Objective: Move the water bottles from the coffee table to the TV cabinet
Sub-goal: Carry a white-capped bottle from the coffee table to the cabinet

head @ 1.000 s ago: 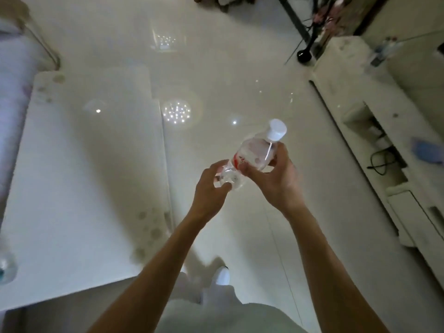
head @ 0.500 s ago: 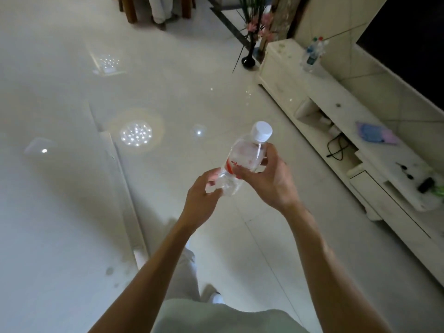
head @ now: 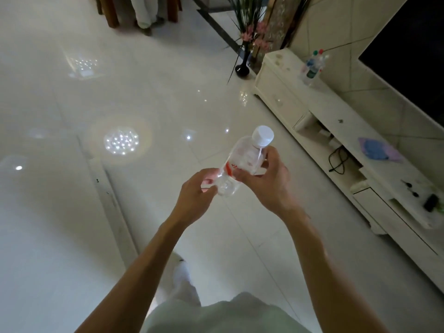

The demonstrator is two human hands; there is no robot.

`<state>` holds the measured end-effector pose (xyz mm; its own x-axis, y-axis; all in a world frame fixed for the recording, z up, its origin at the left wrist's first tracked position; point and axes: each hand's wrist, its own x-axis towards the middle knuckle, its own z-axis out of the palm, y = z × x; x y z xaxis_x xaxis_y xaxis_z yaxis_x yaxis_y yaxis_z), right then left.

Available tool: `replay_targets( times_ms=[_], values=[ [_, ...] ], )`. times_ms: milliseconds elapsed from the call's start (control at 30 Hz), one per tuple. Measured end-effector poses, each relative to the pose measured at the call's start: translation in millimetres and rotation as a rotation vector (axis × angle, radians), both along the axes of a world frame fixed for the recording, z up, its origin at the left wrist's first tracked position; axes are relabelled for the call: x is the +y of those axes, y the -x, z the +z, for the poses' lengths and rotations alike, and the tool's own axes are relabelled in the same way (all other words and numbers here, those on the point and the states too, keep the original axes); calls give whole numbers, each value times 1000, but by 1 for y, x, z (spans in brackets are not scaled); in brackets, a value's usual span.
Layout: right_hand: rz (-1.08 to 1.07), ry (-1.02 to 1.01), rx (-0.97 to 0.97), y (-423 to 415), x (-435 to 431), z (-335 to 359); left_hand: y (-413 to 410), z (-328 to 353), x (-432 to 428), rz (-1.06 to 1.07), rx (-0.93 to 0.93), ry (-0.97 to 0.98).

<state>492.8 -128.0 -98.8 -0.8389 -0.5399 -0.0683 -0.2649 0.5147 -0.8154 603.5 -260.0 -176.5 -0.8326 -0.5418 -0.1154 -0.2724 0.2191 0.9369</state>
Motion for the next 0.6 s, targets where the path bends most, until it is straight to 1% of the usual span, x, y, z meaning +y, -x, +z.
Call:
replay_targets(
  times_ms=[133,333,467,600],
  values=[
    [-68,43,19,26,-25,0,34,3,-31,-40,4,19],
    [-131,50,7,86,-39,-9,97,0,-53,-133,-25,39],
    [-161,57,-31,140,-45,-18,152,-5,-66,-184,-61,72],
    [-145,77,-78,211,-57,-21,223,-5,-77,-166,-82,96]
  ],
)
